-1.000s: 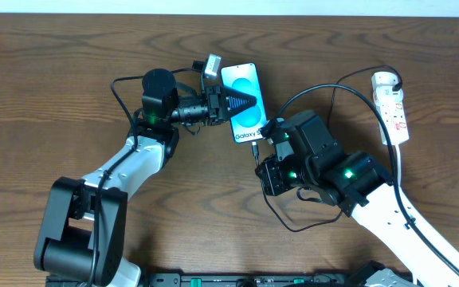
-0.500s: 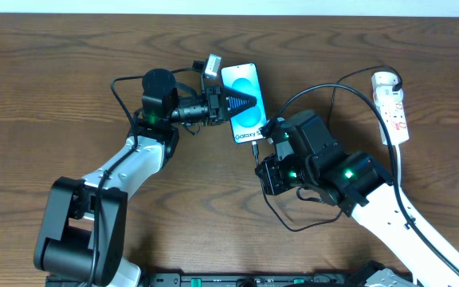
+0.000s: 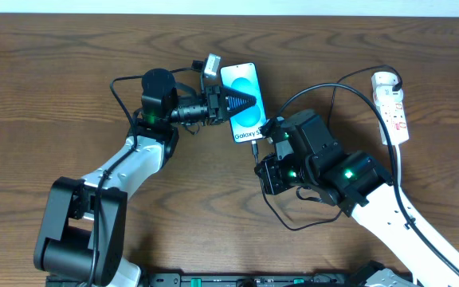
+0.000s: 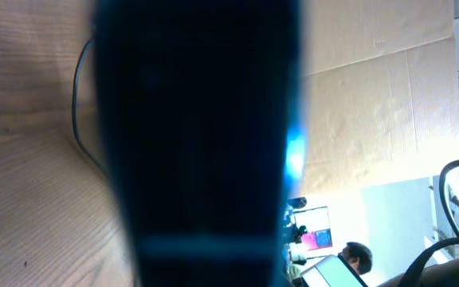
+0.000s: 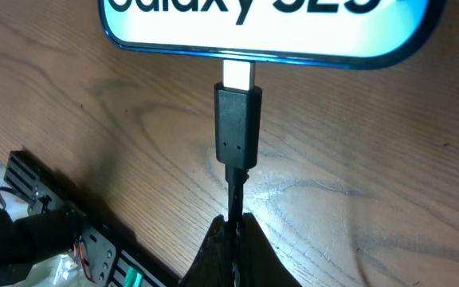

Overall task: Plug charger to phone and switch on socket
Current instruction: 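Align the plug with the port while the left gripper holds the phone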

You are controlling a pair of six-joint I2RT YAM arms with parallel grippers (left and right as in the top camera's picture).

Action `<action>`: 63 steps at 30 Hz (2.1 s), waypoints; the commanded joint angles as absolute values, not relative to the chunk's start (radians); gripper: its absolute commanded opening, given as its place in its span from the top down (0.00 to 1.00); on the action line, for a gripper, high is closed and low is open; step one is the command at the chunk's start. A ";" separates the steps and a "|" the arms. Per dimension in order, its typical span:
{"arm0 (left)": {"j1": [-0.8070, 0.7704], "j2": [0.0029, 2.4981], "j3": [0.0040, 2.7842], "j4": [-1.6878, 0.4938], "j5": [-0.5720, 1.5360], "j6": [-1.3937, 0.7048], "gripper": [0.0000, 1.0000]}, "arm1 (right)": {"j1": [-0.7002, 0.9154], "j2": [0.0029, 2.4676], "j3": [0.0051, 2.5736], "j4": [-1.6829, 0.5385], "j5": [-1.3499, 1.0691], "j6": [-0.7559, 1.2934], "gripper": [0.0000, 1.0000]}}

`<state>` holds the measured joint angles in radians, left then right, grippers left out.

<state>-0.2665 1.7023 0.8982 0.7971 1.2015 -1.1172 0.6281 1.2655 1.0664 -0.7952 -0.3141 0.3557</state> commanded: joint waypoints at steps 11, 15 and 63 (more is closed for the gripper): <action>-0.270 1.700 0.920 0.809 1.224 -1.092 0.93 | 0.637 1.264 1.069 -0.769 -0.343 0.339 0.99; -0.270 1.700 0.920 0.809 1.224 -1.092 0.92 | 0.636 1.264 1.069 -0.769 -0.347 0.334 0.99; -0.270 1.700 0.920 0.809 1.246 -1.073 0.93 | 0.636 1.264 1.069 -0.804 -0.365 0.355 0.99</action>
